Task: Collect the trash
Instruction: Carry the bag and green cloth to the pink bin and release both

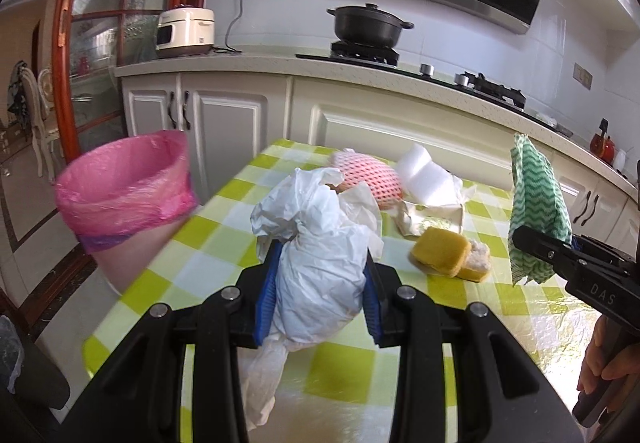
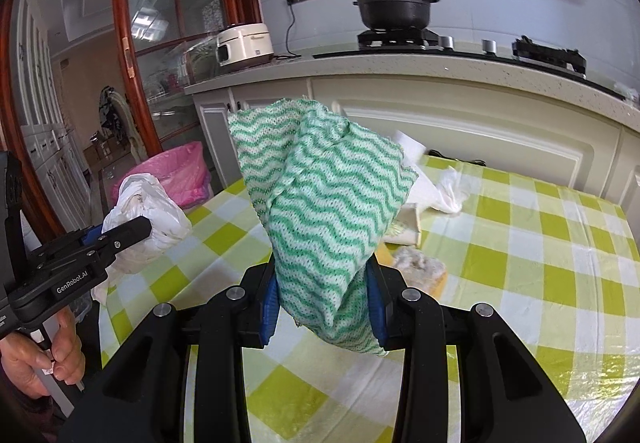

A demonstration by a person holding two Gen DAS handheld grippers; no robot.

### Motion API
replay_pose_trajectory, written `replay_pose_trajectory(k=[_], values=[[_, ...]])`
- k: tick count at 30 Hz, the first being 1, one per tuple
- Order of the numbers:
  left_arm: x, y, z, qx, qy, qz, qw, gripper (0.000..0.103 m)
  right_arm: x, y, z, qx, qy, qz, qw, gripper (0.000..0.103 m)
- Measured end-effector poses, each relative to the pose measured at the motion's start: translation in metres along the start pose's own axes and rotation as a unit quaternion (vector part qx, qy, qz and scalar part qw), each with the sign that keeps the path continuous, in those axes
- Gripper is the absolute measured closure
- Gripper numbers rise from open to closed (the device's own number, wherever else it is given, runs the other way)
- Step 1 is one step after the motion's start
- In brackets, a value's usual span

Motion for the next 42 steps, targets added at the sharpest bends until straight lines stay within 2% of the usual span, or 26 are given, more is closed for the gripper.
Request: replay_pose_trajectory(k=[8,12,24,32,37,42], values=[[-0.021,0.000,0.029,-0.015,-0.018,-0.009,0.9997,0.068,0.014,-0.007,0.054,-0.050,-0.031,0.004,0.998,0.067],[-0.030,-0.003,0.047,-0.017,-0.040,-0.015,0.9990,0.068,0.024,-0.009,0.078,-0.073,-0.047,0.009,0.996,0.067],[-0.031,-0.011,0.112,-0.040,-0.092,-0.008,0.9949,0.068,0.075,-0.030,0.153,-0.125,-0.105,0.024,0.986,0.067],[-0.018,-0.034,0.182,-0.061,-0.138,-0.011,0.9885,0.068,0.130,-0.047,0.212,-0.154,-0.147,0.044,0.976,0.067],[0.003,-0.047,0.232,-0.064,-0.172,-0.011,0.9829,0.067,0.159,-0.057,0.241,-0.167,-0.164,0.051,0.971,0.067],[0.031,-0.047,0.280,-0.098,-0.177,-0.004,0.9793,0.067,0.193,-0.064,0.263,-0.167,-0.179,0.068,0.967,0.066]])
Point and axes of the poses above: each gripper's, at about its wrist camera, not at the fingertips, and x roughly the way its jaws point, z to its left, y to its underside, the point moved 7 cm from there along x, roughly the way its jaws point, and after that the axes turned 12 degrees about x, right-handed, at the moved point
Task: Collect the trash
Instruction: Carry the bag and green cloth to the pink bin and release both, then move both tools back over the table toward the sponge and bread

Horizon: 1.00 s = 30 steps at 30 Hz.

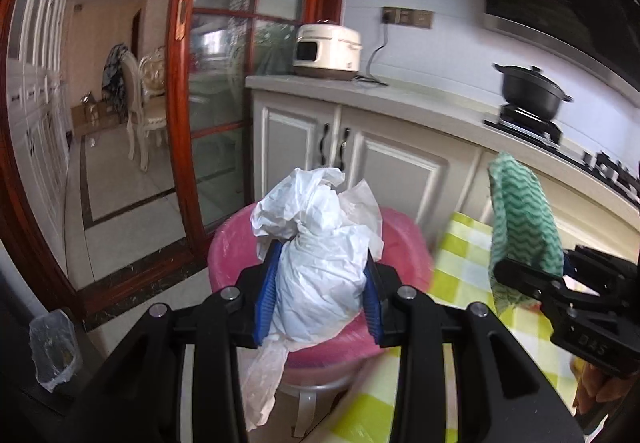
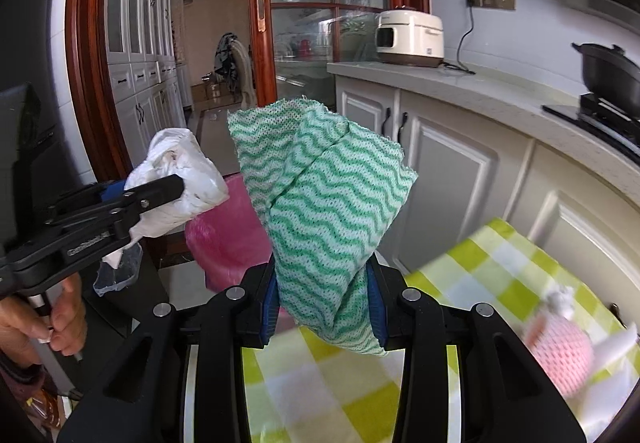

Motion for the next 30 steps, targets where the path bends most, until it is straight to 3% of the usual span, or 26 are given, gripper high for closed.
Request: replay_pose_trajectory(k=[8,14,16,21,26,30], values=[[0.058,-0.001,0.029,-0.015,0.006,0.011,0.9998,0.066,0.064,-0.022,0.003,-0.003,-0.015,0.015,1.000,0.066],[0.080,0.004,0.039,-0.006,0.004,0.010,0.9999,0.037,0.091,-0.028,0.004,-0.003,-0.024,0.027,0.999,0.066],[0.078,0.006,0.045,-0.009,-0.012,0.006,0.9999,0.031,0.099,-0.028,0.005,-0.004,-0.028,0.032,0.999,0.066],[0.058,0.014,0.064,-0.017,-0.057,0.005,0.9982,0.030,0.115,-0.024,0.013,-0.002,-0.042,0.044,0.998,0.063],[0.028,0.022,0.077,-0.028,-0.079,0.005,0.9965,0.026,0.113,-0.022,0.016,0.008,-0.044,0.038,0.998,0.034],[0.000,0.027,0.074,-0.033,-0.087,0.001,0.9957,0.023,0.093,-0.024,0.017,0.011,-0.041,0.025,0.999,0.034]])
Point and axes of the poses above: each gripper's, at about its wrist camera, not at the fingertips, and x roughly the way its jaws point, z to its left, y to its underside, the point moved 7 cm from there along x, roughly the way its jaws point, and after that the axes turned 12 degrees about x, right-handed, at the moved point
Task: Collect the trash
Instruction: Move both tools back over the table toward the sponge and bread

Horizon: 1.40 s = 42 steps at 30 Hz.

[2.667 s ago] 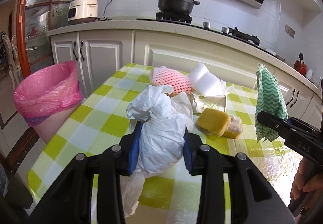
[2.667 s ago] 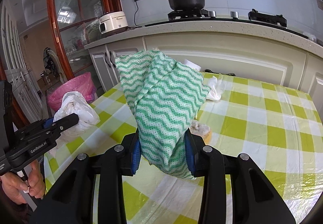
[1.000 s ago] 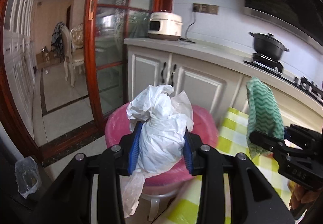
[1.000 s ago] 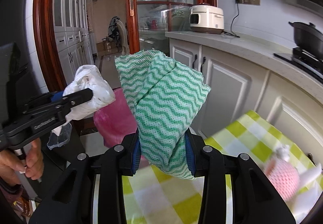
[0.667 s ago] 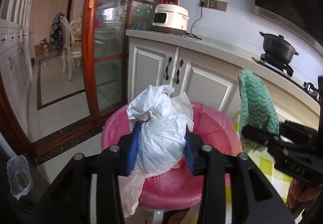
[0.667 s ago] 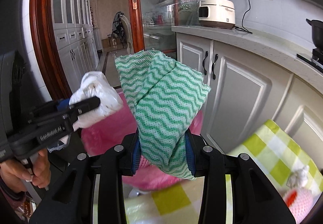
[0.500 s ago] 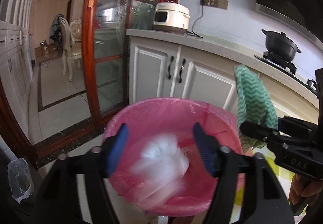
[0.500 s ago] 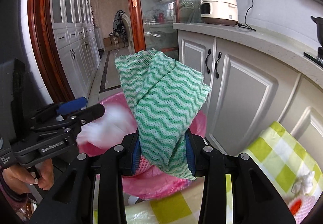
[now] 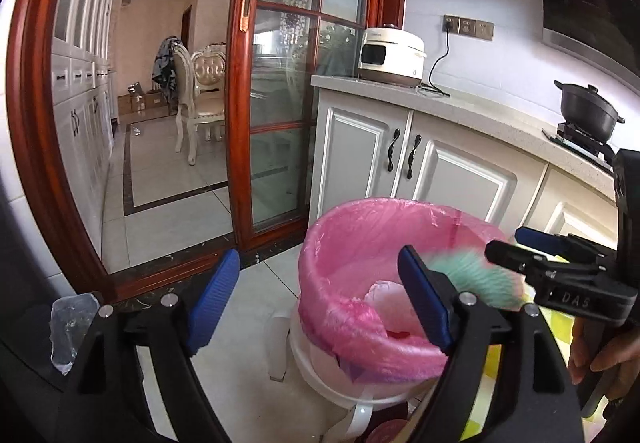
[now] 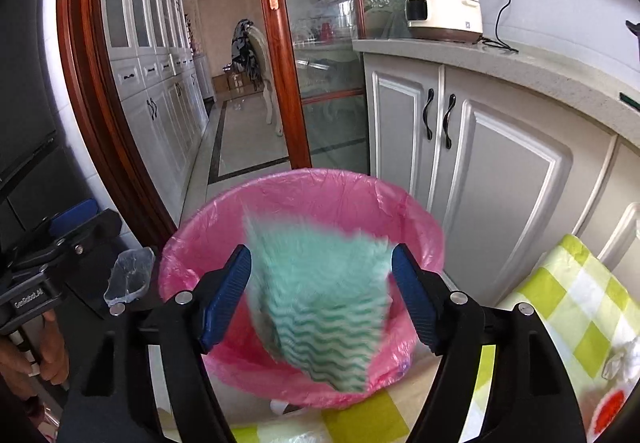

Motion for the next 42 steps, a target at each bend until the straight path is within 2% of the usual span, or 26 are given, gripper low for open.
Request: replay_pose_trajectory(k=[4,9,16,21,27,33,42], values=[[-0.030,0.003,-0.013,-0.005,0.012,-0.007,0.9999,0.017,-0.042,0.003,-0.003,0.002,0.011,-0.021,1.000,0.034],[-0.068,0.011,-0.055,0.014,0.043,-0.014,0.9989,0.012,-0.102,0.022,-0.016,0.012,0.037,-0.045,0.998,0.032],[-0.113,0.025,-0.122,0.039,0.100,-0.021,0.9940,0.008,-0.193,0.074,-0.055,0.046,0.097,-0.066,0.992,0.029],[-0.145,0.043,-0.166,0.069,0.135,-0.021,0.9883,0.007,-0.252,0.118,-0.086,0.084,0.137,-0.077,0.984,0.028],[-0.177,0.065,-0.228,0.111,0.191,-0.016,0.9753,0.006,-0.315,0.166,-0.120,0.138,0.178,-0.100,0.969,0.027],[-0.185,0.082,-0.278,0.133,0.224,-0.001,0.9654,0.006,-0.346,0.204,-0.155,0.171,0.213,-0.100,0.957,0.027],[-0.161,0.098,-0.343,0.161,0.250,0.008,0.9547,0.006,-0.350,0.241,-0.206,0.201,0.257,-0.079,0.942,0.027]])
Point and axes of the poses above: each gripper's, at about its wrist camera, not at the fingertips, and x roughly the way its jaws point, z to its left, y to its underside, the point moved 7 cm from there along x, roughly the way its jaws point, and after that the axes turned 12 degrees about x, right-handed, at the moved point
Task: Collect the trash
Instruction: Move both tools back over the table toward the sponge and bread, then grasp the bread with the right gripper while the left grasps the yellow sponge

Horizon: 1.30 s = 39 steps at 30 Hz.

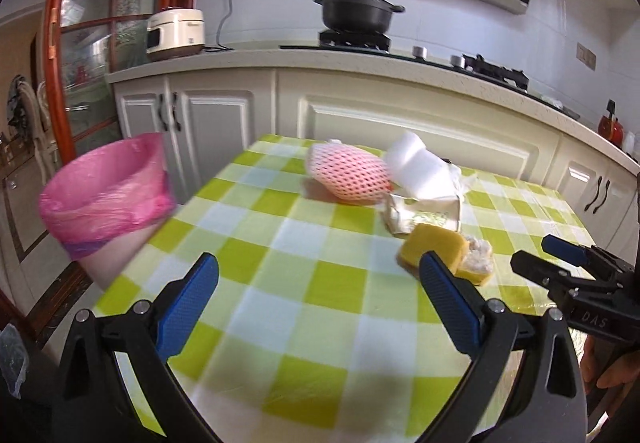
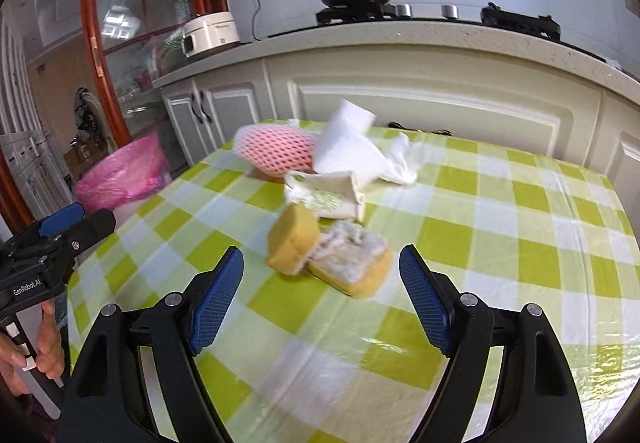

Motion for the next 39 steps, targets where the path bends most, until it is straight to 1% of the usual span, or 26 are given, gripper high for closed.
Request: replay_pose_trajectory(k=[6,9,11,13,15,17,20,22,29,31,32,35,37,39], values=[[0.024,0.001,-0.020,0.019,0.016,-0.001,0.9997,0.006,0.025,0.008,-0.023,0.011,0.021,0.022,0.999,0.027],[0.034,0.001,-0.021,0.025,0.019,-0.005,0.9995,0.006,0.039,0.014,-0.028,0.008,0.028,0.037,0.999,0.027],[0.039,0.001,-0.020,0.026,0.020,-0.005,0.9994,0.006,0.054,0.018,-0.032,0.013,0.027,0.067,0.997,0.027],[0.044,0.001,-0.018,0.027,0.022,-0.006,0.9994,0.006,0.060,0.014,-0.033,0.020,0.026,0.070,0.997,0.027],[0.047,0.001,-0.016,0.029,0.022,-0.008,0.9993,0.006,0.065,0.009,-0.032,0.004,0.036,0.068,0.997,0.027],[0.048,0.000,-0.016,0.031,0.022,-0.010,0.9992,0.006,0.072,0.009,-0.029,-0.011,0.045,0.078,0.996,0.027],[0.051,-0.003,-0.013,0.029,0.023,-0.014,0.9992,0.006,0.078,0.011,-0.025,-0.015,0.039,0.092,0.995,0.027],[0.051,-0.005,-0.012,0.026,0.026,-0.015,0.9992,0.006,0.081,0.011,-0.024,-0.020,0.042,0.095,0.994,0.027],[0.061,-0.002,-0.011,0.014,0.042,0.006,0.9990,0.006,0.102,0.007,-0.015,-0.033,0.045,0.122,0.991,0.027],[0.062,-0.001,-0.010,0.016,0.039,0.011,0.9990,0.006,0.106,0.009,-0.010,-0.039,0.036,0.131,0.990,0.027],[0.063,0.000,-0.011,0.017,0.038,0.013,0.9990,0.006,0.108,0.011,-0.007,-0.043,0.031,0.136,0.989,0.029],[0.067,0.002,-0.009,0.019,0.034,0.025,0.9989,0.006,0.107,0.011,-0.001,-0.057,0.027,0.134,0.989,0.040],[0.069,0.002,-0.009,0.018,0.035,0.027,0.9989,0.006,0.100,0.010,0.001,-0.056,0.018,0.125,0.990,0.043],[0.072,0.000,-0.013,0.020,0.036,0.030,0.9987,0.006,0.093,0.009,0.001,-0.061,0.021,0.114,0.991,0.046]])
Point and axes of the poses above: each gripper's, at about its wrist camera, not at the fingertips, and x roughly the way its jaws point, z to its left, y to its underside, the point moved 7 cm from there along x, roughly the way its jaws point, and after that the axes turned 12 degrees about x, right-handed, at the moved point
